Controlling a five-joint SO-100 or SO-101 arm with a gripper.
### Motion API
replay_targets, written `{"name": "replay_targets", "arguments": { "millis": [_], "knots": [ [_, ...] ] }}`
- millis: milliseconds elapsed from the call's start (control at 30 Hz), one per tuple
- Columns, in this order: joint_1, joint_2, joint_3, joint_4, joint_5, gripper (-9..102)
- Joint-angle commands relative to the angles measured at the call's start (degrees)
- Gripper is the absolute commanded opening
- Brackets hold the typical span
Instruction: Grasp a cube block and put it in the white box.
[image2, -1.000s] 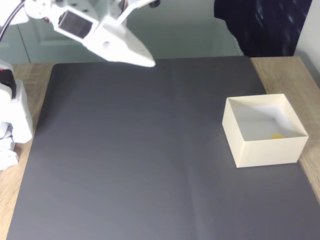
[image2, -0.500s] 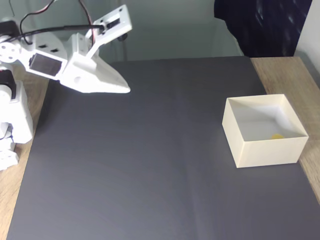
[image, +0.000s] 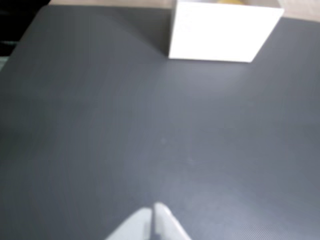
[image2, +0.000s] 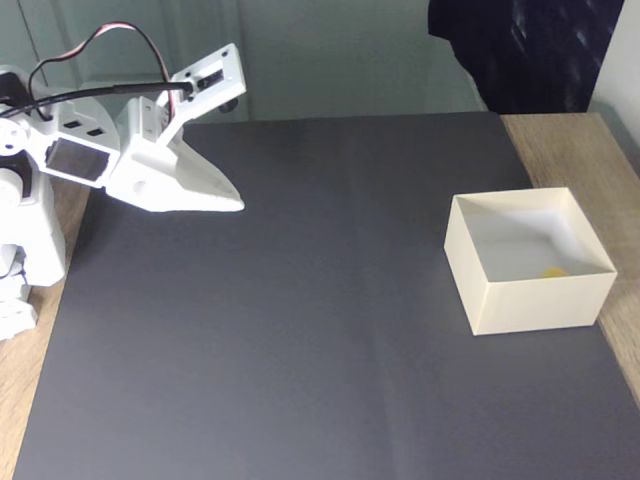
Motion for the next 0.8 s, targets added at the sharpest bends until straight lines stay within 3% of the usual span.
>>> {"name": "replay_targets", "arguments": {
  "millis": [0, 433, 767],
  "knots": [
    [-0.18, 0.88, 0.44, 0.7, 0.0, 0],
    [-1.85, 0.97, 2.55, 15.56, -4.22, 0],
    [-2.02, 0.97, 2.55, 21.18, -7.73, 0]
  ]
}}
